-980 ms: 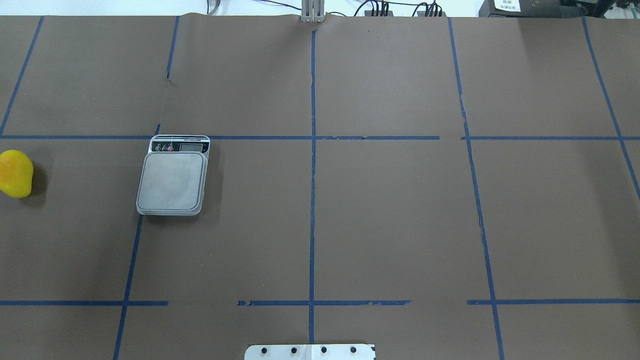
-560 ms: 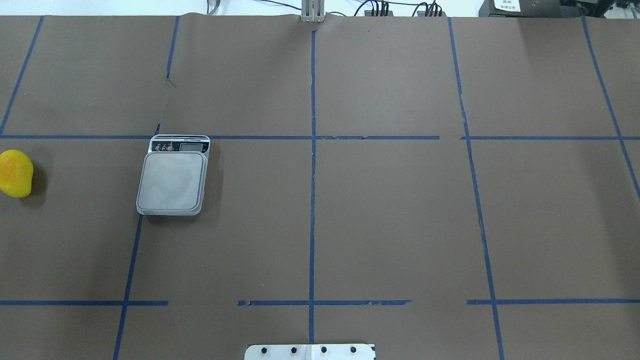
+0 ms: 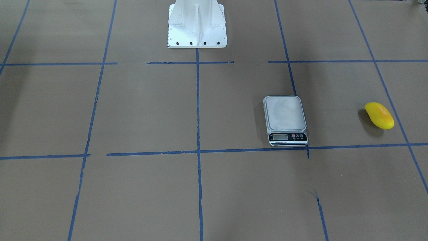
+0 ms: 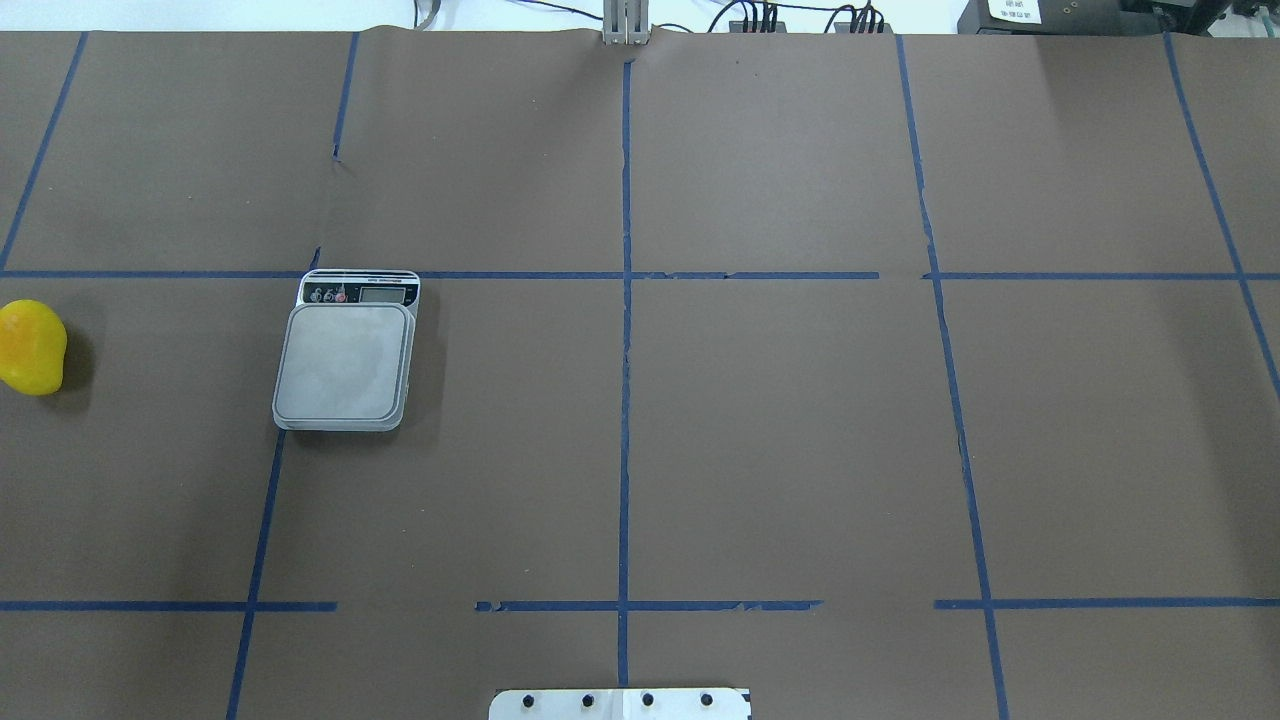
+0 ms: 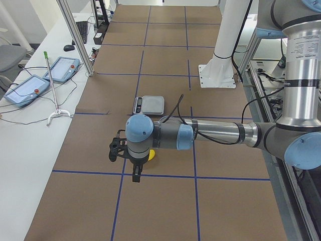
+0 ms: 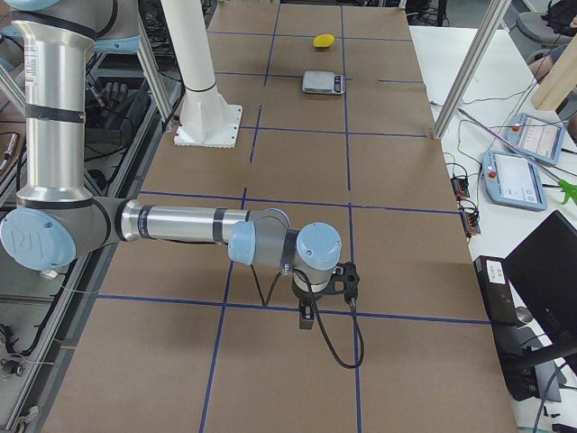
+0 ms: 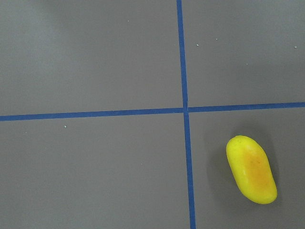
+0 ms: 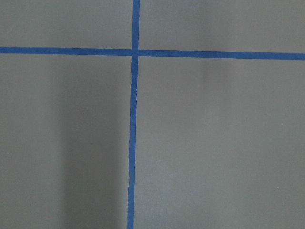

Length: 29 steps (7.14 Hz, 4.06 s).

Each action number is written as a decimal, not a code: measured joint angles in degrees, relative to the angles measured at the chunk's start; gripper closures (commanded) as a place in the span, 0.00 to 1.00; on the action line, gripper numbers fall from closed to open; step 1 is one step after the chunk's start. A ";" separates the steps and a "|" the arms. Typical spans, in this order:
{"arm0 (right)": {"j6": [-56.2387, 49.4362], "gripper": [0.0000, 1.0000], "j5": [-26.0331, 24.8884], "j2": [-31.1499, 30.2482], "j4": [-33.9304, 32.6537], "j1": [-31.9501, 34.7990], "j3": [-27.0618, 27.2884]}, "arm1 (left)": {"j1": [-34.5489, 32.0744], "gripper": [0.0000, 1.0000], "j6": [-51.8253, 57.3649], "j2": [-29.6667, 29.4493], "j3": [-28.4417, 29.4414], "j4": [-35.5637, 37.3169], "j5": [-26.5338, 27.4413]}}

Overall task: Weigh mango
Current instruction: 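Move the left gripper down toward the yellow mango, then close the left gripper around the yellow mango, then lift the mango and carry it over the silver scale with the left gripper, then lower the mango onto the scale platform and open the left gripper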

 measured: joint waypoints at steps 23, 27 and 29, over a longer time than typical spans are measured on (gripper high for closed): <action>0.00 0.00 0.00 0.04 0.00 0.00 0.00 | 42.57 1.00 -69.65 -17.02 2.05 -30.80 2.10; 0.00 0.00 0.00 0.05 0.00 0.00 0.00 | 47.61 0.35 -73.04 -22.16 4.89 -30.52 4.81; 0.00 0.00 0.00 0.03 0.00 0.00 0.00 | 48.13 0.00 -72.91 -21.96 4.99 -30.28 5.65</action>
